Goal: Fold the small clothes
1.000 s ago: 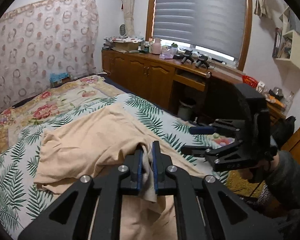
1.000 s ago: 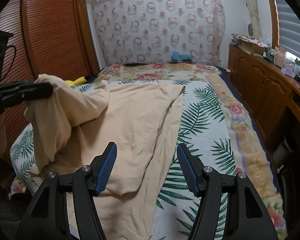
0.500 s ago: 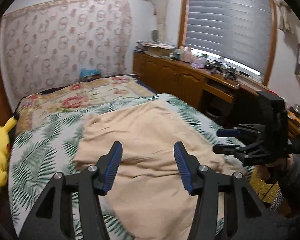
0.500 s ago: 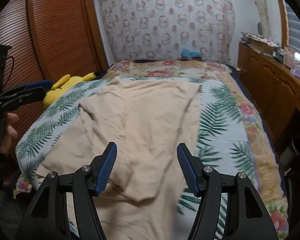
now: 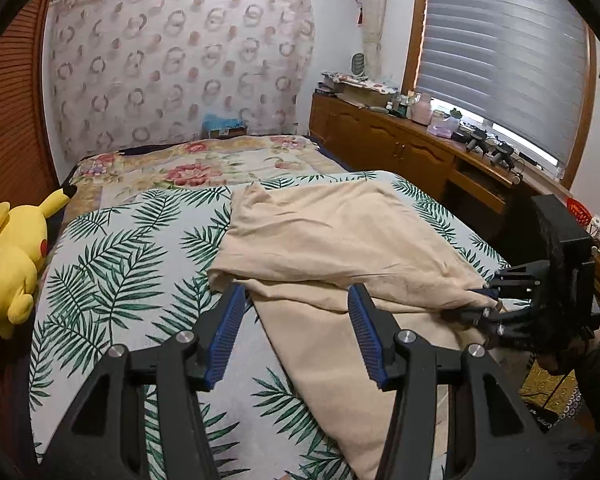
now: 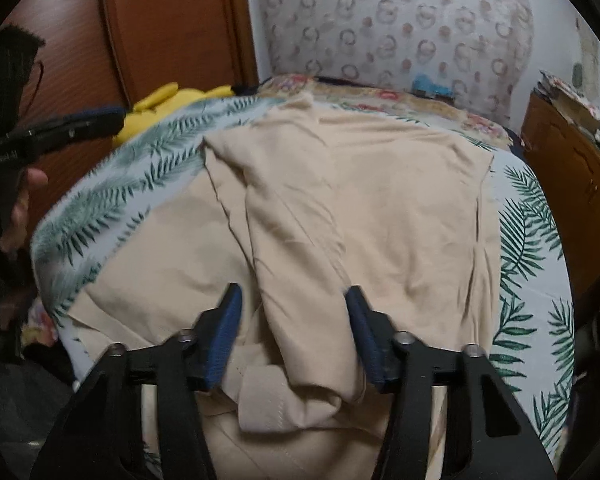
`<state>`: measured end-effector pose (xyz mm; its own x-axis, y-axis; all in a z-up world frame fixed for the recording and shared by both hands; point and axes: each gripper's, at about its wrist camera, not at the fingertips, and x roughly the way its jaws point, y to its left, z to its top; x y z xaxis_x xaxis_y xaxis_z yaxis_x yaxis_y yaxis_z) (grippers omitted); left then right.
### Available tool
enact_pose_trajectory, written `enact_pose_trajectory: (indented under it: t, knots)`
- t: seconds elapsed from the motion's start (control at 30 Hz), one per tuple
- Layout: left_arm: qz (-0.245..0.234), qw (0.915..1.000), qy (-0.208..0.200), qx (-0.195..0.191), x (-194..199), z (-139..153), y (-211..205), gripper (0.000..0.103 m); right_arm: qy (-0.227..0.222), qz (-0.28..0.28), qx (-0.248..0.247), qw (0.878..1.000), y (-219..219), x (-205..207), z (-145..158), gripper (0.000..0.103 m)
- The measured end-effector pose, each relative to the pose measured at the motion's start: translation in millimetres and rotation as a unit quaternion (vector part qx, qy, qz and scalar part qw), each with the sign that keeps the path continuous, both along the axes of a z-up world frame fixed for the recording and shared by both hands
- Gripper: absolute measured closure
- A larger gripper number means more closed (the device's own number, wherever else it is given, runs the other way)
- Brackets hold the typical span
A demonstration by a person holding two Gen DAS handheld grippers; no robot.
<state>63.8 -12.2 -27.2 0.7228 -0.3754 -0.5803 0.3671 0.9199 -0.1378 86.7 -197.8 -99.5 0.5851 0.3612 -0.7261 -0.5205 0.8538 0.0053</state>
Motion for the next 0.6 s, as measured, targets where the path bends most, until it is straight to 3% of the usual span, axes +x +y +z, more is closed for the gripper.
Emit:
enact_pose_trajectory:
  t: [0.07,0.1,0.43,0.6]
  knots:
    - [0.001,1.0000,0.001,-0.002,-1,-2,1,0.050,-0.010,0.006,-0.006,1.000,2,-3,2,0.096]
    - [0.002,1.0000,0.001,-0.002,-1,-2,2,0.050,-0.018,0.009,-0.002,1.000,1,-6,6,0.097]
    - [0.006,0.9999,-0.010,-0.007,-5,1,4,0.050,-0.059,0.002,0.074,0.996,-21,-34,60,0.099]
    - [0.002,0.9999,-0.012,-0.003,-7,0,0,0.050,-0.060,-0.014,0.060,0.996,-34,-46,63,0.099]
